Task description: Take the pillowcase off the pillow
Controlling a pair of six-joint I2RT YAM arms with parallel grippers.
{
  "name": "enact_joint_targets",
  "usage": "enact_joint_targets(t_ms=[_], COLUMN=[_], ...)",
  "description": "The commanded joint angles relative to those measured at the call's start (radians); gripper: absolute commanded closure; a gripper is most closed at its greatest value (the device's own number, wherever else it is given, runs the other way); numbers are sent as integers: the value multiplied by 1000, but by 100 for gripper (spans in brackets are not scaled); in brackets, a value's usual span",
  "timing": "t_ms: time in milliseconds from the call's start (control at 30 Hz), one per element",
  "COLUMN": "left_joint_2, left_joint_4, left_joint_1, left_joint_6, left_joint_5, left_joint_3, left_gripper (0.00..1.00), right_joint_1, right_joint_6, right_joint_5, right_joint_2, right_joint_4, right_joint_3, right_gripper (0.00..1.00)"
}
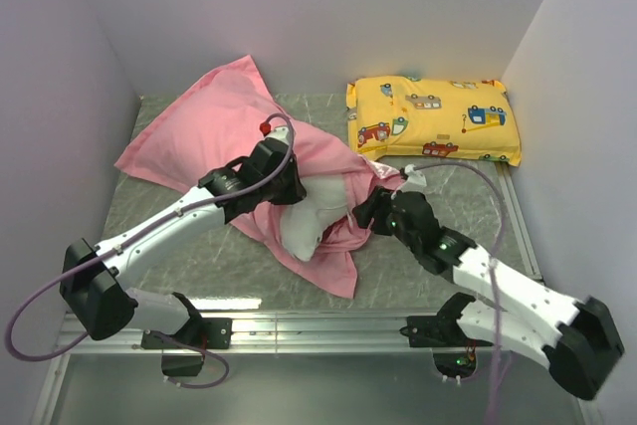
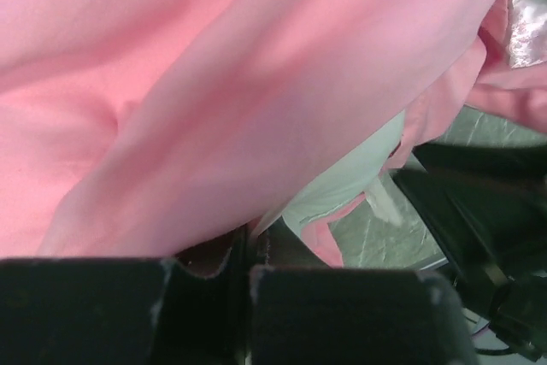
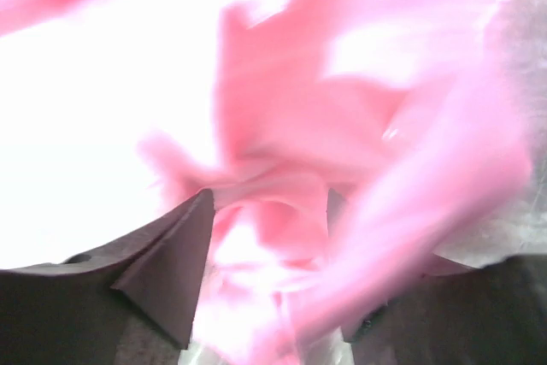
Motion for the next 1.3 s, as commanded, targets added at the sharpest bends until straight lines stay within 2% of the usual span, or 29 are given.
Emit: enact_joint_targets(t_ms=[0, 100, 200, 367, 467, 500, 600, 667, 833, 900, 933, 967, 1100, 1133, 1233, 1267], left_joint_2=[-32, -27, -35, -70, -101, -111, -165, -229, -438, -480, -512, -526, -581, -596, -595, -589], left_joint_4=[138, 136, 127, 97, 78, 74, 37, -3, -41, -40, -32, -22, 150, 197, 332, 362], left_joint_1=[-20, -46, -72, -91, -102, -106, -119, -126, -132, -132, -134, -134, -140, -142, -143, -143], left_joint_6=[-47, -52, -57, -66, -67, -66, -66, -69, -90, -92, -95, -98, -101, -104, -119, -123], left_joint_5=[-33, -46, -59, -79, -86, -91, -109, -120, -113, -91, -62, -45, 35, 47, 75, 66], left_joint_3=[19, 36, 45, 51, 46, 42, 16, -4, -95, -104, -106, -112, -127, -130, -122, -118], left_gripper=[100, 100, 100, 100, 100, 100, 100, 100, 100, 100, 100, 100, 99, 100, 100, 100], right_joint_1=[75, 94, 90, 78, 52, 40, -70, -187, -333, -345, -345, -345, -338, -321, -264, -249], right_joint_6=[-56, -76, -132, -194, -213, -208, -202, -208, -230, -227, -225, -216, -149, -133, -112, -115], right_joint_5=[86, 123, 137, 203, 223, 241, 206, 168, 18, -45, -126, -188, -496, -557, -688, -713], right_joint_2=[-166, -223, -138, 78, 181, 195, 174, 126, 148, 180, 219, 246, 448, 544, 689, 709], right_joint_4=[-135, -180, -195, -241, -273, -287, -270, -241, -197, -123, -89, 10, 300, 349, 468, 469], right_joint_3=[66, 87, 170, 328, 389, 403, 358, 331, 316, 308, 304, 296, 282, 288, 339, 362], right_gripper=[32, 25, 21, 21, 34, 50, 71, 73, 83, 85, 85, 85, 92, 93, 92, 87])
